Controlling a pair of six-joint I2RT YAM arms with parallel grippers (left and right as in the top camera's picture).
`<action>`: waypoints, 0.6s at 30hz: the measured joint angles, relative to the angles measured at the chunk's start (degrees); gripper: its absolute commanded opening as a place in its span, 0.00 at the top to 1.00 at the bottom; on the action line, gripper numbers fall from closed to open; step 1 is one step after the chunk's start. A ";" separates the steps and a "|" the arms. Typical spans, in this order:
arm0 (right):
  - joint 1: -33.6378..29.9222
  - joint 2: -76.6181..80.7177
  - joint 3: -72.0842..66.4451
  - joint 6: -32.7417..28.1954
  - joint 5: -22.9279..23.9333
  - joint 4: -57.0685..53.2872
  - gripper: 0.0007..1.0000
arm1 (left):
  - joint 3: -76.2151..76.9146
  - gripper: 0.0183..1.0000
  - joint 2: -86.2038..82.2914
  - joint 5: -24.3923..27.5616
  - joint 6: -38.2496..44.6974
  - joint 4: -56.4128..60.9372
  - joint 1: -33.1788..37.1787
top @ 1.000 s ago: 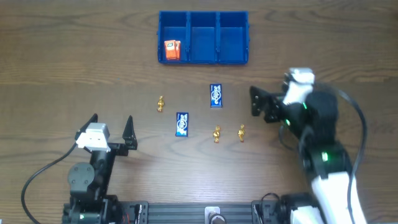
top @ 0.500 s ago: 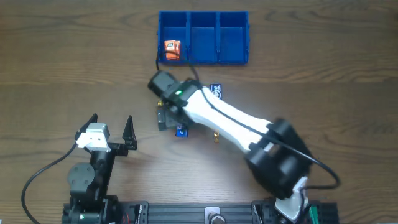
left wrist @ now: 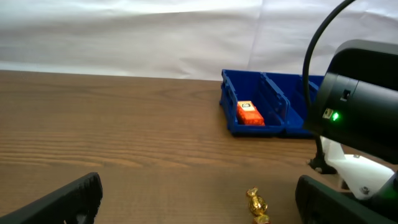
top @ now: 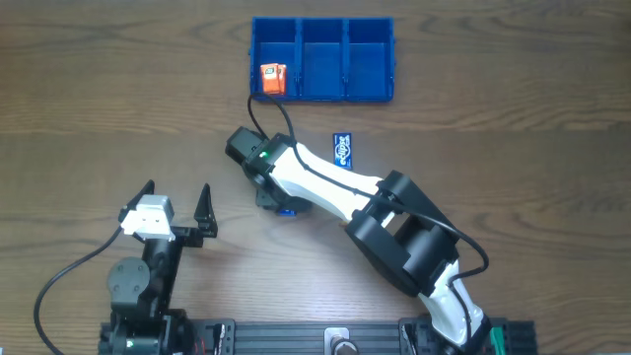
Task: Sort Candies Into Trays
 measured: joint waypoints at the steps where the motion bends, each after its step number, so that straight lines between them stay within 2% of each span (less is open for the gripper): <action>1: 0.00 0.00 0.11 -0.15 0.24 0.00 0.79 | 0.00 0.00 0.00 0.00 0.00 -0.02 0.00; 4: 0.00 0.00 0.11 -1.09 0.83 -0.22 0.80 | 0.00 0.00 0.00 0.00 0.02 0.00 0.00; 6: -0.20 -1.07 0.94 -2.62 2.97 -4.35 0.82 | 0.00 0.00 0.00 0.00 0.00 0.00 0.00; 9: -2.58 -3.76 11.65 -7.23 6.08 -14.84 0.82 | 0.00 0.00 0.04 0.02 0.02 -0.02 0.00; 12: -7.67 -6.34 25.14 -12.83 8.70 -17.92 0.82 | 0.00 0.00 0.00 0.00 0.02 0.02 0.00; 14: -12.35 -7.28 31.30 -16.81 10.10 -17.18 0.82 | 0.00 0.00 0.00 0.02 0.00 0.00 0.00; 18: -18.99 -4.24 33.73 -22.73 11.26 -7.17 0.82 | 0.00 0.00 0.00 0.00 0.02 0.00 0.00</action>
